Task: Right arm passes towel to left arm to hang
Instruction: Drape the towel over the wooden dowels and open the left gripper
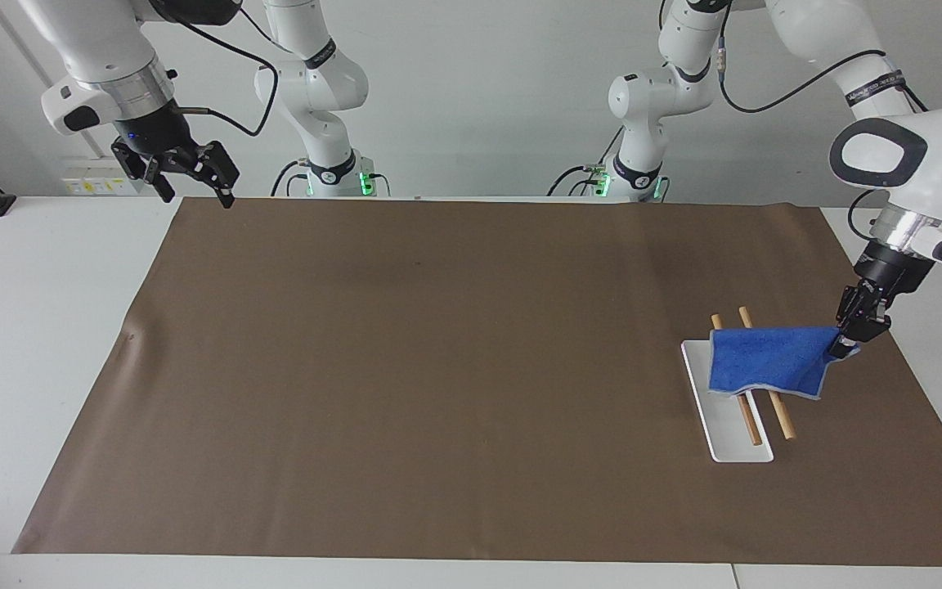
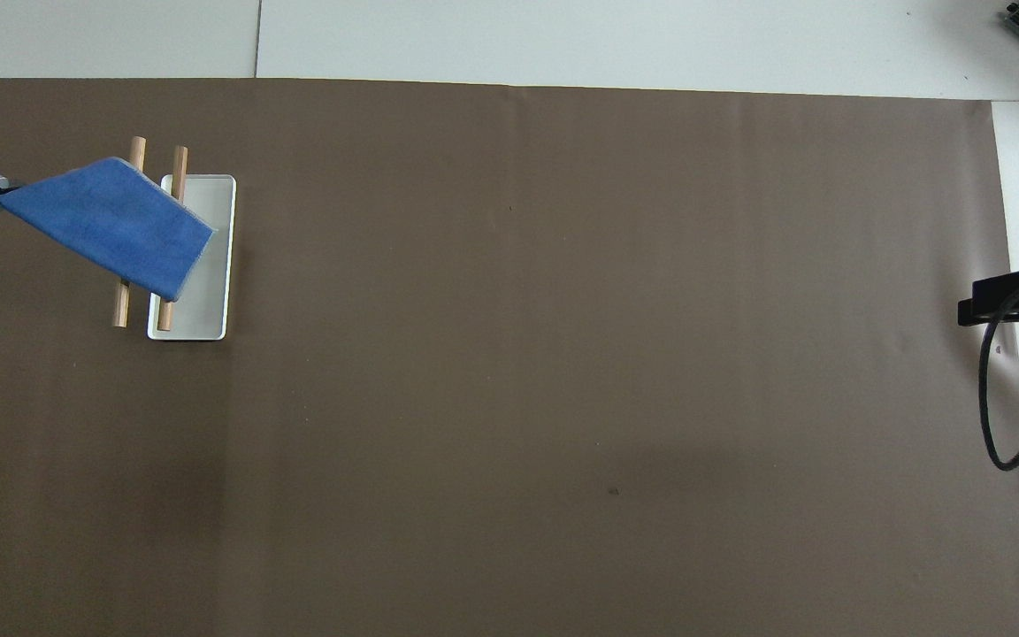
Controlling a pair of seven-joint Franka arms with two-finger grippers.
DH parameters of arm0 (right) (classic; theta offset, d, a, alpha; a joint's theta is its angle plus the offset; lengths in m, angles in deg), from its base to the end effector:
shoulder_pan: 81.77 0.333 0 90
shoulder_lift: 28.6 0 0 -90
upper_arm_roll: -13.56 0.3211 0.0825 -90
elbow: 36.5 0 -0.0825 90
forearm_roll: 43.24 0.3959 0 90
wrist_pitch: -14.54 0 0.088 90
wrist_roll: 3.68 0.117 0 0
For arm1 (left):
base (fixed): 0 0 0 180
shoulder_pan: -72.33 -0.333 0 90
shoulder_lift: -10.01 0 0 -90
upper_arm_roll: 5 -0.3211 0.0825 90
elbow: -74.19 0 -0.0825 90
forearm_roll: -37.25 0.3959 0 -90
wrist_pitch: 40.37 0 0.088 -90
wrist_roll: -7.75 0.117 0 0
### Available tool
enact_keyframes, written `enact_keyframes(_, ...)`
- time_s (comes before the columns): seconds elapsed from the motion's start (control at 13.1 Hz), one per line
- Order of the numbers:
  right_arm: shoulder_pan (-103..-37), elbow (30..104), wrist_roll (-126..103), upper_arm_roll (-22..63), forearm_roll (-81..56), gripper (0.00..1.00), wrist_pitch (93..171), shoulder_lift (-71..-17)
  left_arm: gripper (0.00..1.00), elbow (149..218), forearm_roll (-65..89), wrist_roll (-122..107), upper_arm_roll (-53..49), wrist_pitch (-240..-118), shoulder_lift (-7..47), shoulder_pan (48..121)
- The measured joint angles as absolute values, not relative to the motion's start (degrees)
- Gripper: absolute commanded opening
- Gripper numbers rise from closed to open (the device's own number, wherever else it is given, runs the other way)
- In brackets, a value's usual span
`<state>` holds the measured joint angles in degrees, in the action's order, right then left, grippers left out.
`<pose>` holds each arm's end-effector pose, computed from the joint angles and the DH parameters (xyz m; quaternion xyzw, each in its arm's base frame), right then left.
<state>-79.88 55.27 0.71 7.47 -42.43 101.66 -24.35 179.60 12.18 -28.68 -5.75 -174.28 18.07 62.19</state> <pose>0.5363 -0.0399 0.6411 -0.9972 0.0744 0.0037 0.0110 0.6372 0.1122 0.4805 0.8319 0.4957 0.1293 0.2136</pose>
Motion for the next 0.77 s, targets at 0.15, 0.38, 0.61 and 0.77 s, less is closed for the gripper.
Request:
enact_keyframes(0.15,-79.9,55.3,0.7,7.5,-42.4,1.00,101.7,-24.3,0.00,179.7,12.2,-28.9,-5.8,-174.2,18.1,62.2)
enact_keyframes(0.38,-79.7,55.4,0.7,7.7,-42.4,1.00,101.7,-24.3,0.48,179.7,12.2,-29.0,-5.9,-174.2,18.1,61.7)
enact_keyframes(0.61,-79.6,55.4,0.7,7.7,-42.4,1.00,101.7,-24.3,1.00,179.7,12.2,-28.9,-6.0,-173.3,18.1,60.6)
enact_keyframes(0.77,-79.6,55.4,0.7,7.7,-42.4,1.00,101.7,-24.3,1.00,179.7,12.2,-28.8,-5.7,-173.2,18.1,60.6)
